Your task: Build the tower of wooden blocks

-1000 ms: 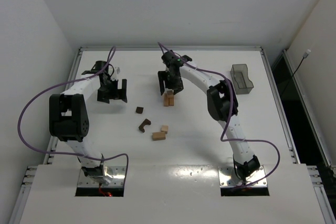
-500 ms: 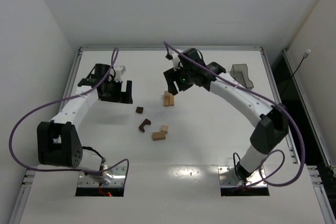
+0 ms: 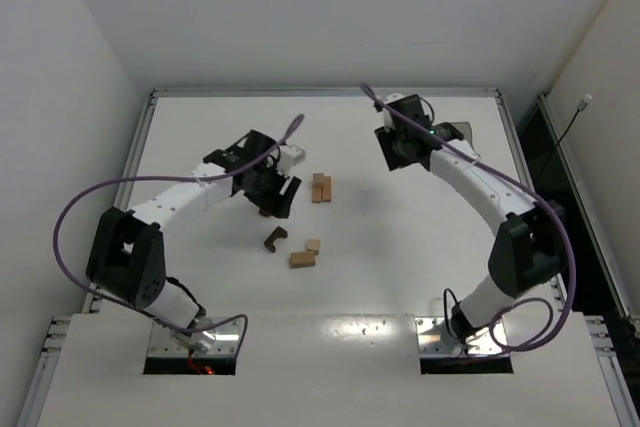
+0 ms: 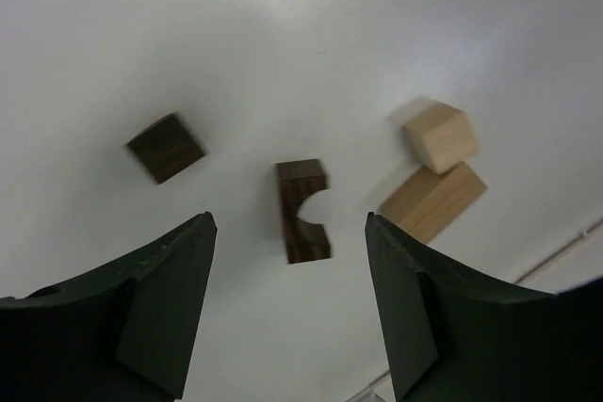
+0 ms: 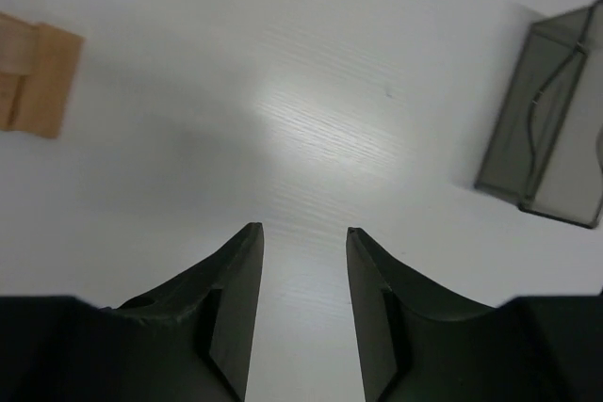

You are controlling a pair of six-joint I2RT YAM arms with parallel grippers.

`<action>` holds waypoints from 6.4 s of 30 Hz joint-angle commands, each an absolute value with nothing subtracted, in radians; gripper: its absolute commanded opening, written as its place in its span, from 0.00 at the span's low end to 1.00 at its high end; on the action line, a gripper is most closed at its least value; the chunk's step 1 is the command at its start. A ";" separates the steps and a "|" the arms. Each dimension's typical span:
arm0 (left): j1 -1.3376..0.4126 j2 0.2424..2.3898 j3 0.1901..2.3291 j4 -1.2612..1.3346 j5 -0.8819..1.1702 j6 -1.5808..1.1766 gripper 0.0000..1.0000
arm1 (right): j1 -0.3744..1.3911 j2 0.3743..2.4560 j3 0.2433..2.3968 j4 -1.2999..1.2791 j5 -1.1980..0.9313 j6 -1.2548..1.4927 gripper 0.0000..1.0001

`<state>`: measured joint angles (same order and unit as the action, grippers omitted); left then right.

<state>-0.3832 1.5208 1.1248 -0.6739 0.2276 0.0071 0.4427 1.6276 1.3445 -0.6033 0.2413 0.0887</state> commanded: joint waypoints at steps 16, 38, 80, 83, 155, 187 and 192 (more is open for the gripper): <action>-0.787 1.670 1.192 -0.675 0.150 0.080 0.61 | 0.018 1.440 1.190 -0.604 0.029 -0.002 0.39; -0.816 1.801 1.269 -0.657 0.115 -0.112 0.57 | -0.029 1.439 1.197 -0.604 -0.040 0.026 0.39; -0.764 1.916 1.514 -0.736 -0.112 -0.163 0.00 | -0.057 1.482 1.227 -0.614 -0.109 0.044 0.40; -0.738 1.956 1.543 -0.746 -0.103 -0.163 0.00 | -0.057 1.482 1.218 -0.614 -0.118 0.044 0.40; -0.661 1.755 1.510 -0.670 -0.024 -0.121 0.35 | -0.057 1.480 1.181 -0.595 -0.164 0.054 0.40; -0.598 2.016 1.631 -0.884 0.299 0.515 0.32 | -0.057 1.442 1.164 -0.595 -0.204 0.044 0.44; -0.589 2.034 1.631 -0.874 0.317 0.534 0.35 | -0.057 1.442 1.155 -0.586 -0.204 0.044 0.44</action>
<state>-0.6067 2.0300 1.6016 -0.8867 0.2699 0.4965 -0.0513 1.4792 1.1599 -0.6270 -0.1871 0.0452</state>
